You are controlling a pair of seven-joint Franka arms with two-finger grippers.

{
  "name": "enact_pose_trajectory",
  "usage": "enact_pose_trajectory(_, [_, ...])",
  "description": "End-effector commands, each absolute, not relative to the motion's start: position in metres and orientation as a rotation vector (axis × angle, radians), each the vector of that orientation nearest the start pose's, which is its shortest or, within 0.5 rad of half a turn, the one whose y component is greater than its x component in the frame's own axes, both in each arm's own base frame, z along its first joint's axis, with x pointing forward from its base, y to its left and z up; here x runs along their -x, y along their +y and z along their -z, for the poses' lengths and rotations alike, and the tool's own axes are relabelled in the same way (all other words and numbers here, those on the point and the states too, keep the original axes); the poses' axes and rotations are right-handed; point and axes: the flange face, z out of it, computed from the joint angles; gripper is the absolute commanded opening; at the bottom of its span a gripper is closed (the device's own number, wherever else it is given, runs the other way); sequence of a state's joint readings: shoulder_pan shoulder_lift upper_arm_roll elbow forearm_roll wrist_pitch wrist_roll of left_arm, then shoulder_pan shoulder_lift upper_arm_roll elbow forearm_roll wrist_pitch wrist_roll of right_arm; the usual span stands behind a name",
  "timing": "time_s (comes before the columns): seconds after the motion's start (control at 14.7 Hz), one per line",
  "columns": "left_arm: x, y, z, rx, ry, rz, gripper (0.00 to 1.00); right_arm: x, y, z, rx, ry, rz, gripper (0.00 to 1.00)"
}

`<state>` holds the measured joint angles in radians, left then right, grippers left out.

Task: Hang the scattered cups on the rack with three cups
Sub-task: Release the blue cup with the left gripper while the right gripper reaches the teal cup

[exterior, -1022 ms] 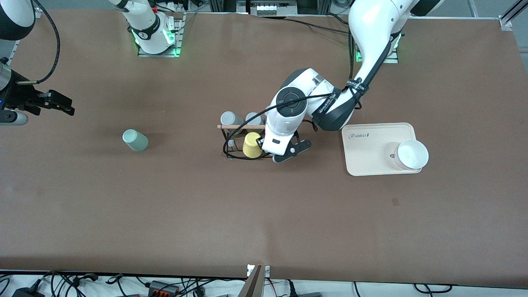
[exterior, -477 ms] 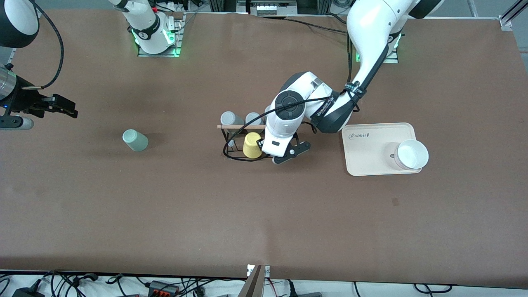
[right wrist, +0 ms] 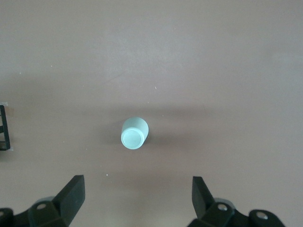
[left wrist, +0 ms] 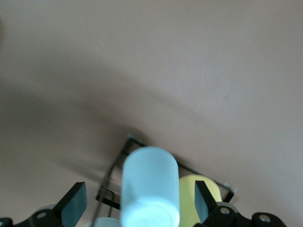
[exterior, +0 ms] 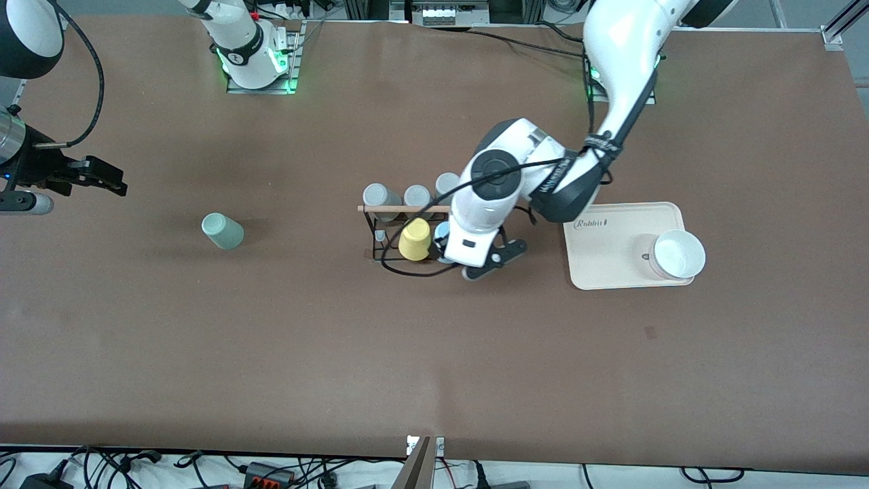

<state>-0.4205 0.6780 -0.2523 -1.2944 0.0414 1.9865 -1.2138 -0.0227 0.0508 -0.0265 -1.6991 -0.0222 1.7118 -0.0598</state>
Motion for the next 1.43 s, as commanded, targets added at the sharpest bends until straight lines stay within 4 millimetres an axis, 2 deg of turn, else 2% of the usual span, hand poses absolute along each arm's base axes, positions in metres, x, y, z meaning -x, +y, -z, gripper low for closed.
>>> enact_pose_trajectory(0.0, [-0.621,-0.354,-0.421,3.052,-0.948,-0.086,1.0,-0.594,-0.023,-0.523,3.159,-0.045,-0.127,1.0])
enact_pose_trajectory(0.2, [-0.629,-0.285,-0.461,3.062,-0.819,-0.11,1.0,-0.606,-0.022,-0.484,3.158,-0.083,-0.23,1.0])
enact_pose_trajectory(0.41, [-0.619,-0.227,-0.492,3.085,-0.701,-0.077,1.0,-0.616,-0.019,-0.436,3.15,-0.078,-0.317,1.0])
enact_pose_trajectory(0.61, [-0.603,-0.181,-0.519,3.093,-0.631,-0.029,1.0,-0.608,-0.002,-0.397,3.152,-0.113,-0.341,1.0])
enact_pose_trajectory(0.82, [-0.59,-0.134,-0.542,3.168,-0.472,-0.025,1.0,-0.594,-0.002,-0.353,3.151,-0.119,-0.337,1.0])
enact_pose_trajectory(1.09, [-0.572,-0.116,-0.564,3.157,-0.361,-0.073,1.0,-0.567,-0.001,-0.293,3.148,-0.11,-0.306,1.0])
enact_pose_trajectory(1.23, [-0.568,-0.102,-0.573,3.16,-0.299,-0.074,1.0,-0.561,-0.001,-0.282,3.148,-0.109,-0.309,1.0])
enact_pose_trajectory(1.36, [-0.564,-0.099,-0.58,3.164,-0.235,-0.065,1.0,-0.562,-0.001,-0.267,3.144,-0.107,-0.318,1.0])
